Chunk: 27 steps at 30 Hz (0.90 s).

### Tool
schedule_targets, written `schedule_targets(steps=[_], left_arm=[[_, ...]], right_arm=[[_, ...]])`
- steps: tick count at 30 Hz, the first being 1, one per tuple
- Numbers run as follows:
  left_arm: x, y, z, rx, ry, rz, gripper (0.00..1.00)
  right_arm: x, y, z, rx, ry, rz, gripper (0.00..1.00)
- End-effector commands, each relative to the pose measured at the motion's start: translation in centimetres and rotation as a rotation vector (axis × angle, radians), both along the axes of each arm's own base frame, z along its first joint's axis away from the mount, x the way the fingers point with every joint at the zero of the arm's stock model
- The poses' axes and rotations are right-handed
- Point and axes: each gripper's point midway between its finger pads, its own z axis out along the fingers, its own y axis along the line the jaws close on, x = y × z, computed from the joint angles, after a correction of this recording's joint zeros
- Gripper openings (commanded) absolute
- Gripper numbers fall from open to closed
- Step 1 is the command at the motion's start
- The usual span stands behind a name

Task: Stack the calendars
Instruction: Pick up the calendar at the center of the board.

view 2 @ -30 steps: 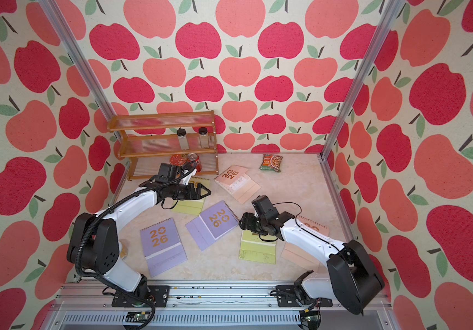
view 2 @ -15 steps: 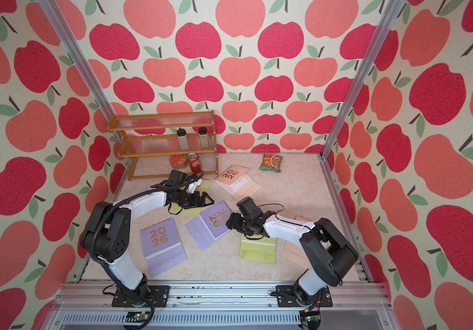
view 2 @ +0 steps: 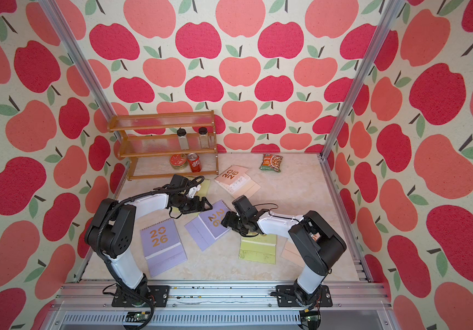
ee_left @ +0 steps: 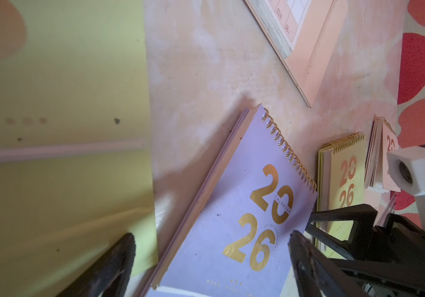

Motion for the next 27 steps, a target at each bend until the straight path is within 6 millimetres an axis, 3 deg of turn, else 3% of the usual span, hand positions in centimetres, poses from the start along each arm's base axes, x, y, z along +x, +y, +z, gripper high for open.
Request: schedule_targets(steps=[1,16,21,27], left_arm=[[-0.8,0.0,-1.8,0.024,0.043,0.004,0.91],[-3.8,-0.5,-2.4,-0.027,0.108,-0.017,0.88],[-4.2,-0.8,-1.0,-0.065,0.098,-0.035,0.85],[-3.8,-1.2,2.5,-0.134,0.039,-0.051,0.83]], right_arm=[[-0.4,0.5,-1.3,-0.020,0.042,0.001,0.72],[1.7,1.5,-1.5,-0.015,0.014,0.012,0.72],[2.7,1.8,-1.2,0.001,-0.002,0.025,0.71],[3.6,2.3,-0.8,0.038,-0.022,0.048,0.70]])
